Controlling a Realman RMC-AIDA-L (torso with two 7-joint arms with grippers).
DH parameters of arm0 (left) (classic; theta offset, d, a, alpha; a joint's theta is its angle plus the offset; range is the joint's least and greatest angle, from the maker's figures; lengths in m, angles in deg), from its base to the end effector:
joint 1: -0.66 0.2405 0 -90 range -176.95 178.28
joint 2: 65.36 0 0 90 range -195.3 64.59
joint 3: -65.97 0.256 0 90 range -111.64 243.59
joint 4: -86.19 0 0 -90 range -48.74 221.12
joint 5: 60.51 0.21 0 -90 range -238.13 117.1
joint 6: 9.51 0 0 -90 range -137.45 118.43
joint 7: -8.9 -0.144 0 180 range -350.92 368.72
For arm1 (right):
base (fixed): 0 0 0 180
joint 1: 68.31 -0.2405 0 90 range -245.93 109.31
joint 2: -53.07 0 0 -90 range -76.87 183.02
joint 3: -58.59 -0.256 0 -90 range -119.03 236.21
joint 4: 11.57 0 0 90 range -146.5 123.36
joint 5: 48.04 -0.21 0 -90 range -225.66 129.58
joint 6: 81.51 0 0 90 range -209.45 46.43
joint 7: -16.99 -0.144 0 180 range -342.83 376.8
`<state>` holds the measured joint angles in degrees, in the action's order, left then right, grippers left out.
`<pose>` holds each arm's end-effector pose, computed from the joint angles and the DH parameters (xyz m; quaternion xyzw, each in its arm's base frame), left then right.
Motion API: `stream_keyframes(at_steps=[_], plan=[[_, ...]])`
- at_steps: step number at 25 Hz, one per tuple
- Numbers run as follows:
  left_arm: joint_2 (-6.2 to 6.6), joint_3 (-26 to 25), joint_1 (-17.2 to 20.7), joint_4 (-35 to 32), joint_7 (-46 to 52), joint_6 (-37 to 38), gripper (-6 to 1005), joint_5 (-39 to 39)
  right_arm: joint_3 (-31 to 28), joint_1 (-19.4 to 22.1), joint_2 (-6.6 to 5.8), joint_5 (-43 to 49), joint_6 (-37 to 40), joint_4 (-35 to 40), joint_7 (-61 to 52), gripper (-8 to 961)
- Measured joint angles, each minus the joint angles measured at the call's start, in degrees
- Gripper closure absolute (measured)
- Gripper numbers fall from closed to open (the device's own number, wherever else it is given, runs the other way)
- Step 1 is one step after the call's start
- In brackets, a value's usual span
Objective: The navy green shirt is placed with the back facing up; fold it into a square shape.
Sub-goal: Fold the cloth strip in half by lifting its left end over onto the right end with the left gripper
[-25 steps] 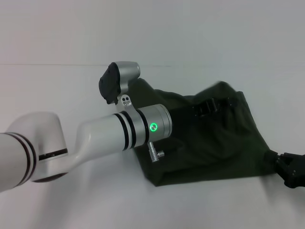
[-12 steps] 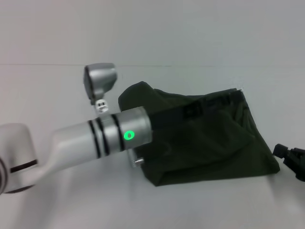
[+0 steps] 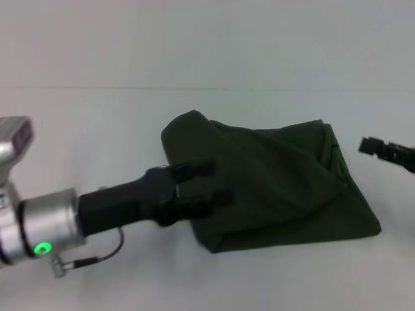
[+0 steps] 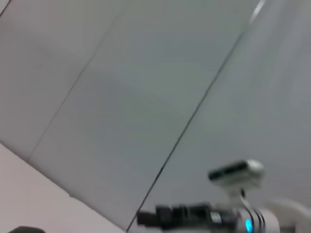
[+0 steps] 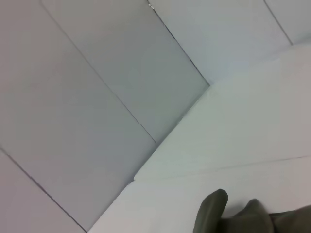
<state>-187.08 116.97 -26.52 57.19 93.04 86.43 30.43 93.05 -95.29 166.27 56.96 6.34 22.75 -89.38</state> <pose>-0.2249 0.2976 -0.0295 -0.8615 -0.2865 -0.4184 0.0261 0.2960 0.3369 0.0577 -0.8057 0.4578 0.3436 0.1523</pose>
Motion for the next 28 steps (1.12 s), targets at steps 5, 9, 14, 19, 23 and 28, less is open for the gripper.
stream_keyframes(at_steps=[5,9,14,19,23,28], plan=[[1.36,-3.3,2.4,-0.7,-2.7,2.0,50,5.6,0.2,-7.6,-1.36,8.8,-4.2,0.4,-13.6,479],[1.47,-3.9,3.3,-0.9,-7.4,2.9,50,9.1,0.2,-13.3,-1.85,17.6,-7.9,0.4,-23.0,335],[1.13,-4.1,3.7,-0.9,-10.0,3.0,50,11.0,0.5,-17.7,-1.47,24.2,-11.5,-0.4,-28.7,279],[1.20,-4.2,3.8,-1.0,-10.1,2.7,50,11.1,4.6,-19.7,-0.15,24.9,-16.1,-3.0,-29.6,279],[1.22,-4.3,4.1,-1.0,-10.1,3.0,50,11.1,8.5,-20.6,0.97,25.0,-20.7,-4.5,-29.7,280],[0.96,-4.3,4.5,-1.0,-10.1,3.0,49,11.2,11.5,-20.9,2.31,25.0,-24.2,-4.5,-28.8,280]])
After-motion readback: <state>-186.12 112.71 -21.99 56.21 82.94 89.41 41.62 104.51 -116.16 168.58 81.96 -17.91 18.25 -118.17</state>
